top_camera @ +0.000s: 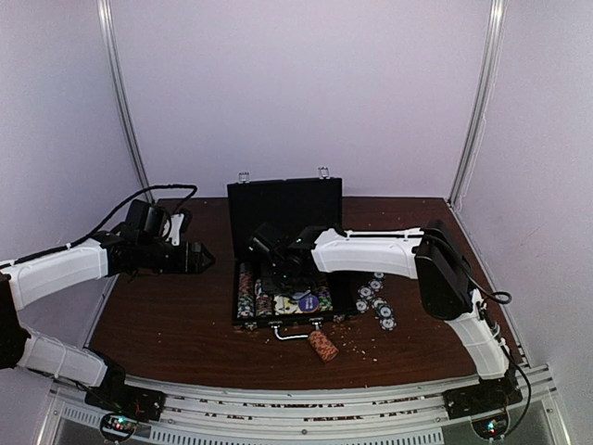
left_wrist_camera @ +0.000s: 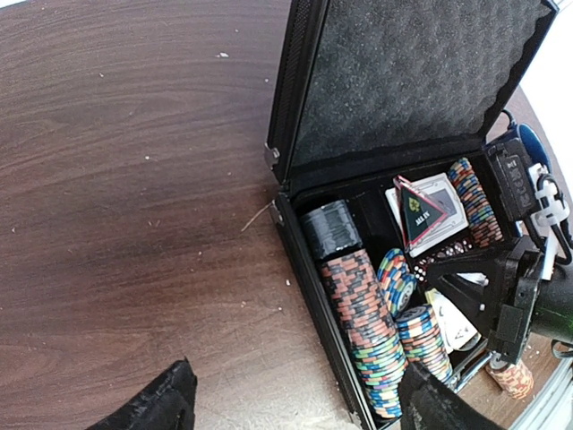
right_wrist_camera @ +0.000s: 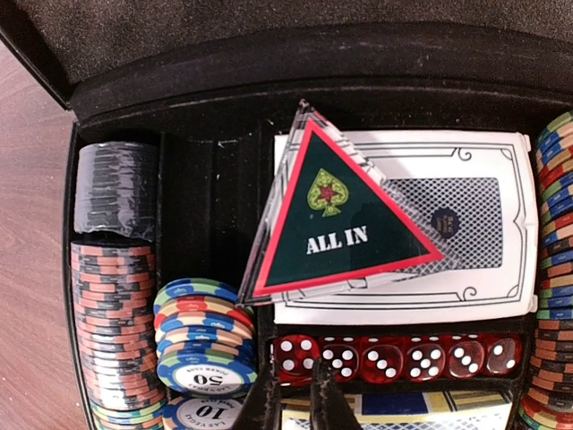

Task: Pack up texas hold em set
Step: Place the dice in the slot, then adjust the dice in the slot.

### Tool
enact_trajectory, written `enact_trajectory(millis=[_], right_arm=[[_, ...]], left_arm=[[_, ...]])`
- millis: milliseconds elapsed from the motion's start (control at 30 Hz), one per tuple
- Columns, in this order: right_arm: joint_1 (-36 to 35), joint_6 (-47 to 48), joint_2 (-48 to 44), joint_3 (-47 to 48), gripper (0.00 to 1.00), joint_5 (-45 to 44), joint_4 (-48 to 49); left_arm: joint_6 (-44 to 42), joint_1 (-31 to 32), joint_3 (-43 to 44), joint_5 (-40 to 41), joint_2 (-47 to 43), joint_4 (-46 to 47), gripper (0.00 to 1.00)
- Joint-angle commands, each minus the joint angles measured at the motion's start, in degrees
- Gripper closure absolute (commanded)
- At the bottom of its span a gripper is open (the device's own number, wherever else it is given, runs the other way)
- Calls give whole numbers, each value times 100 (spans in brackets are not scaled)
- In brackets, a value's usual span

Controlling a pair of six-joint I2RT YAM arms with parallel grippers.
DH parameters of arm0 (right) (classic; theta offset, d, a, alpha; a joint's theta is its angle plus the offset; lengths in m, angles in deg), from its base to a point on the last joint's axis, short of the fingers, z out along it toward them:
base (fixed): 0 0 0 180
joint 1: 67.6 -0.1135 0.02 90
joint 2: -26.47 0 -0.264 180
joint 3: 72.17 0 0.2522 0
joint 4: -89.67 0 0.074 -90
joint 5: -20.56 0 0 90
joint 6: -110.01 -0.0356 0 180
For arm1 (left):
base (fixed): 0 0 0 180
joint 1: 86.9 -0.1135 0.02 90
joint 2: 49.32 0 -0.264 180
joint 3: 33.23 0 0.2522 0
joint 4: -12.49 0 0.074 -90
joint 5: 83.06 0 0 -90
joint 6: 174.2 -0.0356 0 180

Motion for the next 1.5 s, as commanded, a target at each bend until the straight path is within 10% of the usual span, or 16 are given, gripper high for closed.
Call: enact_trajectory(millis=[0,700,1467], right_arm=[[141,-101,201,-78,89,-340,-654],[172,1,-735,-379,70,305,381],[275,-77,-171,-427,75,716,571]], left_arm=[[-45,-57,-63,-73,-62,246,19],[-36,-57,-98,-88,-73,258,19],[-36,-62,-73,-59,-63,240,19]])
